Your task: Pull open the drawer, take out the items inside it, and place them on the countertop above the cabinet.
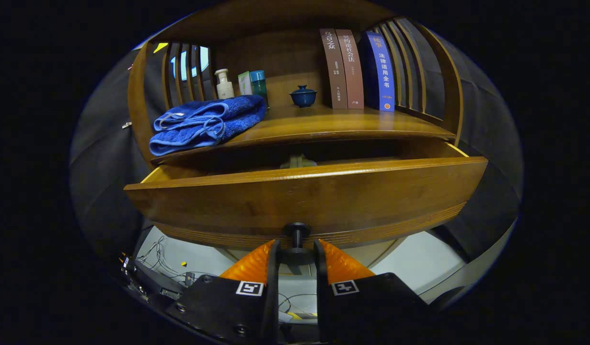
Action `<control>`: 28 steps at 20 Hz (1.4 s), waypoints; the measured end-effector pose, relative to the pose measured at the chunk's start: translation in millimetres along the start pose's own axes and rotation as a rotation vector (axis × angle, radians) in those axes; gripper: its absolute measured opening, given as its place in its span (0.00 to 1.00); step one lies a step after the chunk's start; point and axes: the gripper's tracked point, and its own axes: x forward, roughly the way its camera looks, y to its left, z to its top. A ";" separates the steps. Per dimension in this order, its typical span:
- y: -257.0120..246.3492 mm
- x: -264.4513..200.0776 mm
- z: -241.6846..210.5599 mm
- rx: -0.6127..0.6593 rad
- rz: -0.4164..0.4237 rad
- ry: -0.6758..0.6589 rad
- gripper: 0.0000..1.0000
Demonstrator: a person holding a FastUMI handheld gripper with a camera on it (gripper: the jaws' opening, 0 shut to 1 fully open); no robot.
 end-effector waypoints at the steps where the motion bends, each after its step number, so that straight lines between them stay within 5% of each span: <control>1: -0.7 -7.4 -4.9 -0.001 -0.002 0.005 0.37; 12: -3.3 -71.3 -47.0 0.037 -0.012 0.063 0.36; 22: -3.6 -82.4 -67.9 0.041 -0.017 0.092 0.36; 26: -8.7 -84.6 -67.4 0.023 -0.044 0.108 0.52; 28: -13.9 -90.2 -68.7 0.039 -0.059 0.118 0.76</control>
